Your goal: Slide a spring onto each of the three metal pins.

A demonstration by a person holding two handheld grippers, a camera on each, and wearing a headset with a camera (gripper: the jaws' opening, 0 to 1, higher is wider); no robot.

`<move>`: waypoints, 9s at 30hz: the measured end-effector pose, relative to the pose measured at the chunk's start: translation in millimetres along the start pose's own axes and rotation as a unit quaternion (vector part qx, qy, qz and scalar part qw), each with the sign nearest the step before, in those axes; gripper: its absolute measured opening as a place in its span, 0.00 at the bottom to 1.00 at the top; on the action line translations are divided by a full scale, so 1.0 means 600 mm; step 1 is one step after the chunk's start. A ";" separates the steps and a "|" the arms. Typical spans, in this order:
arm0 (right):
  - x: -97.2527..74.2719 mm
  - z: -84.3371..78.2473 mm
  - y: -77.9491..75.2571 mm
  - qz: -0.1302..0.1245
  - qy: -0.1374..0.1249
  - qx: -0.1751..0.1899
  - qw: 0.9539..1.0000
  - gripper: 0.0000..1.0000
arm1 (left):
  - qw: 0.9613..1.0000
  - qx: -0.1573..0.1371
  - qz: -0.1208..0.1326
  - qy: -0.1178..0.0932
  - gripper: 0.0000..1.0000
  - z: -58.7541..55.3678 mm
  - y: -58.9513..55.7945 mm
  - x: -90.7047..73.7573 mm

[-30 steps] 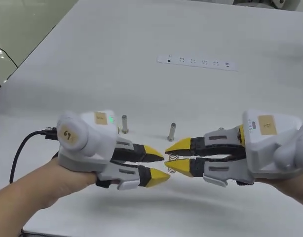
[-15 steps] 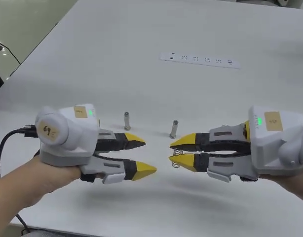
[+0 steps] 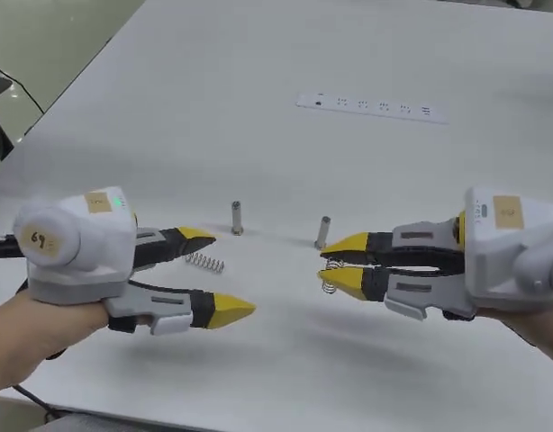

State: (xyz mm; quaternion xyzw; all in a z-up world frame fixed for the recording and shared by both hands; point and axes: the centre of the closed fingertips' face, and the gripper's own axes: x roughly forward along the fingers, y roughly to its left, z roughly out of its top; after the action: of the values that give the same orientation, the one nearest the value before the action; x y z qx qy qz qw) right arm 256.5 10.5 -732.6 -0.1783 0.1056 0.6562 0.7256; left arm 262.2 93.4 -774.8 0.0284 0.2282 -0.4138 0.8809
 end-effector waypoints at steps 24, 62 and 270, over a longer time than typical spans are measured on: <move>0.005 -0.019 -0.050 -0.039 0.017 -0.005 0.999 0.07 | 0.996 -0.043 0.075 -0.004 0.98 -0.026 0.061 -0.040; 0.031 -0.012 -0.180 -0.122 0.001 0.059 0.991 0.07 | 0.995 -0.052 0.082 -0.007 0.98 -0.030 0.065 -0.049; 0.272 -0.091 -0.027 0.013 0.095 0.070 0.993 0.08 | 0.996 -0.055 0.074 0.003 0.97 -0.046 0.061 -0.064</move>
State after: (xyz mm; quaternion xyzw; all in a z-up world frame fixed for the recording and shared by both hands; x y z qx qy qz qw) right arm 295.8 136.5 -843.9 -0.1871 0.2225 0.6367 0.7143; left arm 257.8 151.2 -788.3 -0.0023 0.2508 -0.3338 0.9087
